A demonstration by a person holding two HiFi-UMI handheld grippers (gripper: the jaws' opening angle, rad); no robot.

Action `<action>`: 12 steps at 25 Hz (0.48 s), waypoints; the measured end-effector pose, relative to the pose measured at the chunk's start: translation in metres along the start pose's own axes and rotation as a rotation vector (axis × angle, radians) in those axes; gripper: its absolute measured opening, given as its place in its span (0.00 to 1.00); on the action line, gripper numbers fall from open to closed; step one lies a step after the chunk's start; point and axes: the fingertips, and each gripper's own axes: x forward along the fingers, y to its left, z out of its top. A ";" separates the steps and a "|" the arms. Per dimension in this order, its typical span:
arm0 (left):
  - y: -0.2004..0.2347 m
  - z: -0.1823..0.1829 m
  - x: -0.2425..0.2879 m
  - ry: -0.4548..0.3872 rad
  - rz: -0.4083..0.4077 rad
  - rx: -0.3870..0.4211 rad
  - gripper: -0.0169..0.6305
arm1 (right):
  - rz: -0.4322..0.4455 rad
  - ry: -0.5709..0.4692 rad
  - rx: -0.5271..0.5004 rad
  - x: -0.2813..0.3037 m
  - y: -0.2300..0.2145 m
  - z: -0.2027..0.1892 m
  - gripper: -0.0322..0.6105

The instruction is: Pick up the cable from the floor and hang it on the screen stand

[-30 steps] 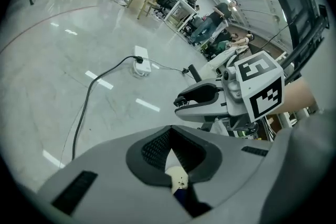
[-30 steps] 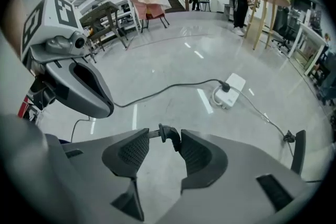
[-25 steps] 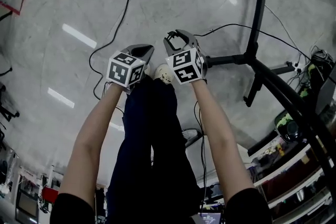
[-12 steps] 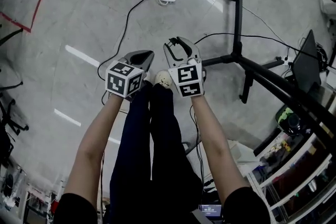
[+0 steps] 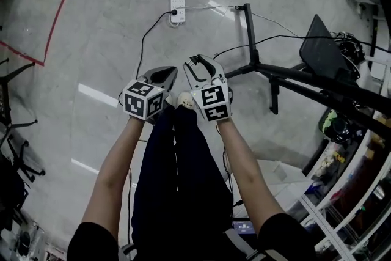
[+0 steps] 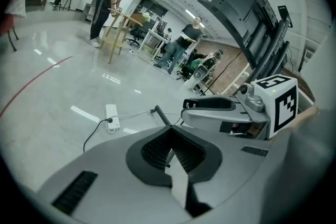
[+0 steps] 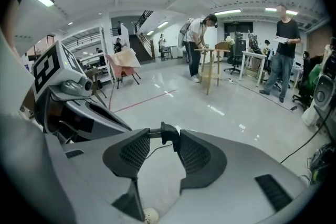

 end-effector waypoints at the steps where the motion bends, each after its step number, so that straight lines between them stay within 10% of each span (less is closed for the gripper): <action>1: -0.008 0.007 -0.006 -0.007 -0.006 0.001 0.03 | -0.005 -0.004 0.004 -0.010 0.001 0.007 0.35; 12: -0.072 0.074 -0.061 -0.010 -0.064 0.094 0.03 | -0.055 -0.068 0.052 -0.105 0.001 0.093 0.35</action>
